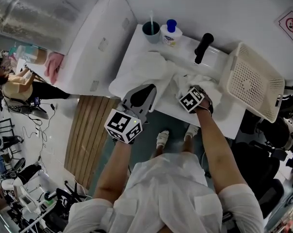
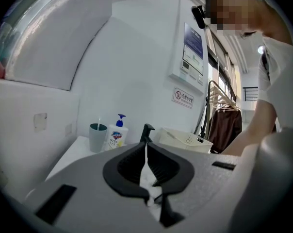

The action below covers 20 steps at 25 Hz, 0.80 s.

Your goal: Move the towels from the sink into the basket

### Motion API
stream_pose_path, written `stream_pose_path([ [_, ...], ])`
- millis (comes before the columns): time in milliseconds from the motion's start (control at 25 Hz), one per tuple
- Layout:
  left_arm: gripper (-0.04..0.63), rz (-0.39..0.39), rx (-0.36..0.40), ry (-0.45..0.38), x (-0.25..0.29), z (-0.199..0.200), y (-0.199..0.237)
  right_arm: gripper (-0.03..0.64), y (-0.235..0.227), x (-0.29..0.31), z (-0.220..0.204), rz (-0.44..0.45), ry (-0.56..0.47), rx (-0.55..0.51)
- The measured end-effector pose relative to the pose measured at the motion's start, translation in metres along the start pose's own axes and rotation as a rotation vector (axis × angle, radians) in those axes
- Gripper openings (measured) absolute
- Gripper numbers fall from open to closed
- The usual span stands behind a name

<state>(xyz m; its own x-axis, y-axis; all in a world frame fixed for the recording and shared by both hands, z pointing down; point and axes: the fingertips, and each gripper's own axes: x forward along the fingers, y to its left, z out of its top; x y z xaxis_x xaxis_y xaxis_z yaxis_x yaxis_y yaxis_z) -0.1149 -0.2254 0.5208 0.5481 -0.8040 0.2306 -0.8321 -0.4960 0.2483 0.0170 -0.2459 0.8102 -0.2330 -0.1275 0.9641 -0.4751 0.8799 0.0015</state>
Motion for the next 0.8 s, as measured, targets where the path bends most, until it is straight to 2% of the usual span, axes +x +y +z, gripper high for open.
stream_pose_path([
  [200,0.021,0.007,0.0,0.006,-0.002,-0.003,0.0,0.194,0.002,0.007,-0.002,-0.029,0.037,-0.066],
  [360,0.021,0.002,0.003,0.003,-0.005,-0.002,-0.002,0.132,0.0,-0.005,0.001,-0.077,-0.005,-0.068],
  [800,0.021,-0.023,0.023,-0.027,-0.016,0.011,-0.018,0.112,-0.005,-0.084,0.017,-0.172,-0.244,0.026],
])
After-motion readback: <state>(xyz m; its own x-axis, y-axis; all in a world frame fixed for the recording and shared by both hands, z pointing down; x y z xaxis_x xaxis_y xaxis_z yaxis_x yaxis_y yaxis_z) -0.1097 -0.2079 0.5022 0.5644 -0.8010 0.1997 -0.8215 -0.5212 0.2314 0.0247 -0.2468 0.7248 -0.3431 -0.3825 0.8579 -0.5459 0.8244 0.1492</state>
